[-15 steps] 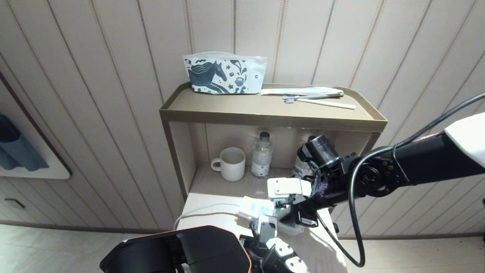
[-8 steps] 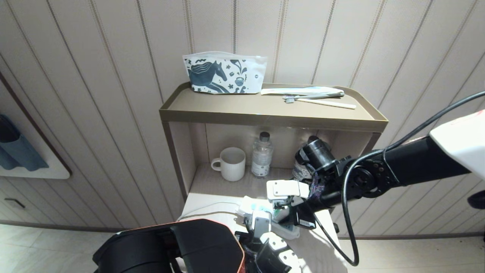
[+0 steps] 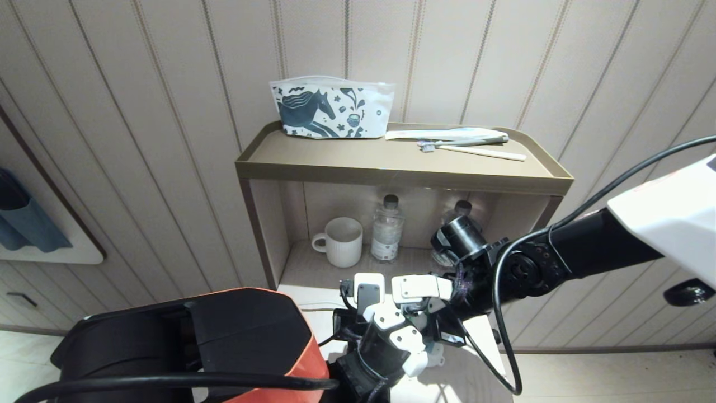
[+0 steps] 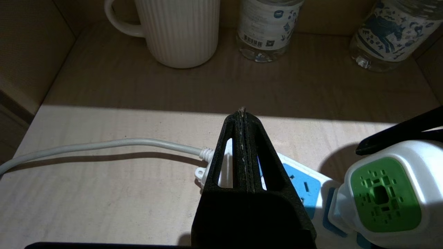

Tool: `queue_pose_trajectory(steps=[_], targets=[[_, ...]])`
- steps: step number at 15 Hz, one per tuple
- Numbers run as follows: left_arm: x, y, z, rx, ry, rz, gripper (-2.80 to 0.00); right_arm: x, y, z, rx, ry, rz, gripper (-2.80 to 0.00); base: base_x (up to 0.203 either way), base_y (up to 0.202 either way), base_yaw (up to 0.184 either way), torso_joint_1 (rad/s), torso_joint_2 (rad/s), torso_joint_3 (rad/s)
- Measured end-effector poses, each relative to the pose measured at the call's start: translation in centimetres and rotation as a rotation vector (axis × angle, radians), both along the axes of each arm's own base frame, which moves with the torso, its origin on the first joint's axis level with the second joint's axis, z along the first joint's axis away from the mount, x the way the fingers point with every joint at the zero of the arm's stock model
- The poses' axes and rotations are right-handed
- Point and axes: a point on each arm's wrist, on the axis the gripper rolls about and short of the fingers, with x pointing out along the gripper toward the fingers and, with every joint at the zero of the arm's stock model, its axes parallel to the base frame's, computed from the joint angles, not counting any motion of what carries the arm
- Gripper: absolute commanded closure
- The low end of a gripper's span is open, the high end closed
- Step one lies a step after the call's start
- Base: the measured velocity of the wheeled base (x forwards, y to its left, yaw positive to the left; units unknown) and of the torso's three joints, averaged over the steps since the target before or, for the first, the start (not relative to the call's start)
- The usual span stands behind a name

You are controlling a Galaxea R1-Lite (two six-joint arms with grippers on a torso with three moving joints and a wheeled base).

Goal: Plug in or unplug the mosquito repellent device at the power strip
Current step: Hold the socket with your left hand and unplug it with your right hand

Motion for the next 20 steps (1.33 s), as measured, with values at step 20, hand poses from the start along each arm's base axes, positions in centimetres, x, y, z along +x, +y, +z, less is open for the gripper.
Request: queue_pose_trajectory(steps=[20], targets=[[-0.8, -2.8, -4.4, 0.075, 0.025, -0.097, 0.0, 0.0, -0.5, 0.0, 0.027, 0.014, -0.009, 0.0, 0.0, 0.0, 0.0, 0.0, 0.0, 0.0]])
